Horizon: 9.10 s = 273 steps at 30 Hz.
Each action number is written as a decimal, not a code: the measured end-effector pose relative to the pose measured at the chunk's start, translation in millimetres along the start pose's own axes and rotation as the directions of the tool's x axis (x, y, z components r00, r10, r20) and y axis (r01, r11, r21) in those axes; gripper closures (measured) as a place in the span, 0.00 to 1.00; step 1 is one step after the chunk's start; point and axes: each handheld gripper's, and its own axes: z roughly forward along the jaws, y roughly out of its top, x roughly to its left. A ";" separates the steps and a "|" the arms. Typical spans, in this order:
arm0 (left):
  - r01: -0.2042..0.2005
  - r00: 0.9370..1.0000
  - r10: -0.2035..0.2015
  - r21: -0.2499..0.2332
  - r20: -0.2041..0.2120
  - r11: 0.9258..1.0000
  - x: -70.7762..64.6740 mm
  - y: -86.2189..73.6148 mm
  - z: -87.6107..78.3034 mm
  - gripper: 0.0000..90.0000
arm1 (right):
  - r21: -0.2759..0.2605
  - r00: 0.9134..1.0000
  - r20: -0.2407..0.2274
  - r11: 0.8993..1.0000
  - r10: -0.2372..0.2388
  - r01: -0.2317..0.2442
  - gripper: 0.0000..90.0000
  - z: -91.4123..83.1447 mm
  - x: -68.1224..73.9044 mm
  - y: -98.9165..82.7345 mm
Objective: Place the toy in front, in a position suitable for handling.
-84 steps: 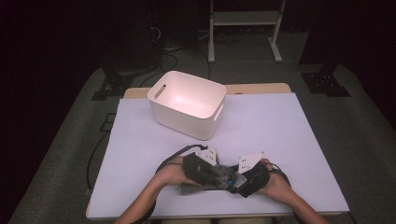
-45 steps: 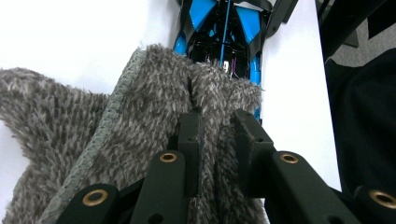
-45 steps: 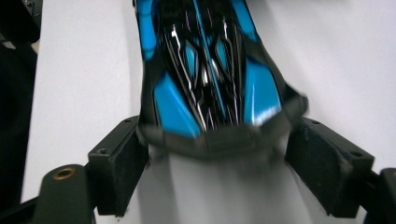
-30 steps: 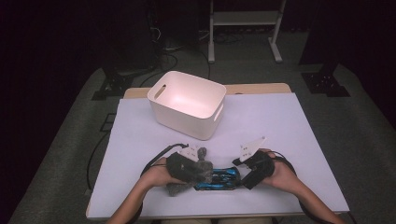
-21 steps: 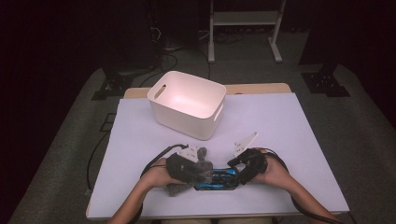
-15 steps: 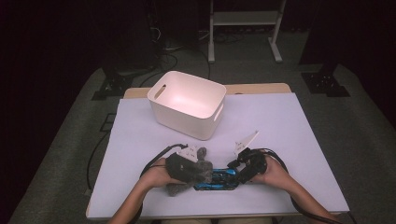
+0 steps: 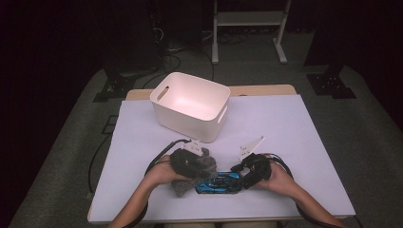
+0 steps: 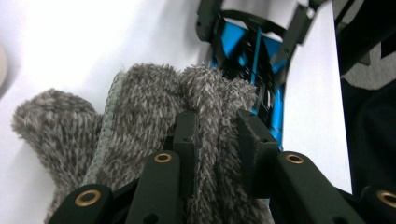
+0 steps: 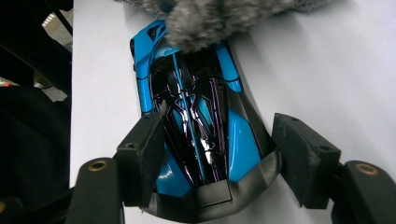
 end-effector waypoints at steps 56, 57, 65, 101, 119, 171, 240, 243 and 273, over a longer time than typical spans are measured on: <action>-0.115 0.986 0.121 -0.053 0.119 0.992 -61.4 1.1 -19.9 0.83 | 0.009 0.968 -0.019 0.968 -0.249 0.249 0.62 10.0 57.4 -14.9; -0.114 0.986 0.120 -0.055 0.113 0.992 -61.1 1.8 -20.1 0.84 | 0.013 0.969 -0.017 0.969 -0.248 0.248 0.62 9.9 58.1 -14.0; -0.143 0.989 0.144 -0.046 0.022 0.989 -44.4 31.6 -19.7 0.85 | 0.036 0.944 0.133 0.954 -0.301 0.298 0.63 -0.9 41.6 3.4; -0.195 0.981 0.195 0.015 0.014 0.981 -41.4 63.4 1.9 0.59 | -0.085 0.987 0.074 0.985 -0.141 0.147 0.61 -11.3 17.1 -25.6; -0.216 0.976 0.211 0.099 0.059 0.971 -45.1 88.3 30.8 0.79 | -0.081 0.984 0.085 0.984 -0.155 0.161 0.62 -13.7 19.9 -23.5; -0.164 0.986 0.165 0.071 0.004 0.984 -24.7 47.9 -4.9 0.83 | -0.083 0.983 0.081 0.982 -0.164 0.171 0.61 -10.4 17.4 -23.6; -0.118 0.991 0.115 0.042 0.061 0.992 -25.6 24.1 0.1 0.85 | 0.020 0.965 0.121 0.972 -0.233 0.233 0.26 13.0 23.8 -7.9; -0.145 0.987 0.142 0.039 0.082 0.989 -26.5 38.2 12.8 0.85 | 0.001 0.968 0.114 0.975 -0.222 0.223 0.26 14.6 20.6 -8.6; -0.078 0.997 0.077 0.058 0.012 0.995 -10.6 -10.2 -18.0 0.85 | 0.000 0.965 0.115 0.971 -0.236 0.238 0.26 17.5 19.0 -15.8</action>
